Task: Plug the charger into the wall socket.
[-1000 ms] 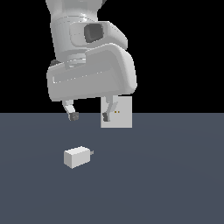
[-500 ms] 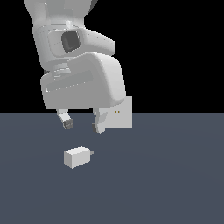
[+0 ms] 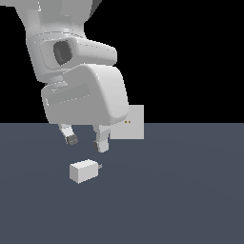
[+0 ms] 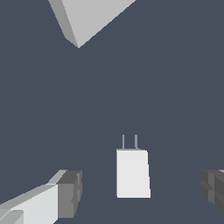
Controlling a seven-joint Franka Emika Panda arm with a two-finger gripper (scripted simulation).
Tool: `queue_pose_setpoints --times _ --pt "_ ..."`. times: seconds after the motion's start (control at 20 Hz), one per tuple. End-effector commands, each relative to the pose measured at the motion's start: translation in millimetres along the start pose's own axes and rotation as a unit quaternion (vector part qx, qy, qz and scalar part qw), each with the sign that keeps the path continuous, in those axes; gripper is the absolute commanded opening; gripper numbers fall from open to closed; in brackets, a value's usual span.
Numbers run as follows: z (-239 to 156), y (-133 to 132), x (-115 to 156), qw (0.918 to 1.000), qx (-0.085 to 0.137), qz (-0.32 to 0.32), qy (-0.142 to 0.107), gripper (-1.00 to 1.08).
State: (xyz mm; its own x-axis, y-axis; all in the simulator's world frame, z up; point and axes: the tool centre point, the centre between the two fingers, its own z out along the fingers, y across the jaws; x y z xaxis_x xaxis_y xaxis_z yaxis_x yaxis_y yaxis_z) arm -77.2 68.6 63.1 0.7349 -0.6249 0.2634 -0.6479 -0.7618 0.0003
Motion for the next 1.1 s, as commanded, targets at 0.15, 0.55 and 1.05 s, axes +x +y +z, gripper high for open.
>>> queue_pose_setpoints --times 0.15,0.55,1.05 --pt "1 0 -1 1.0 0.0 0.002 0.001 1.0" --pt "21 0 -7 1.0 0.0 0.003 0.0 1.0" --pt "49 0 -14 1.0 -0.001 0.004 0.0 1.0"
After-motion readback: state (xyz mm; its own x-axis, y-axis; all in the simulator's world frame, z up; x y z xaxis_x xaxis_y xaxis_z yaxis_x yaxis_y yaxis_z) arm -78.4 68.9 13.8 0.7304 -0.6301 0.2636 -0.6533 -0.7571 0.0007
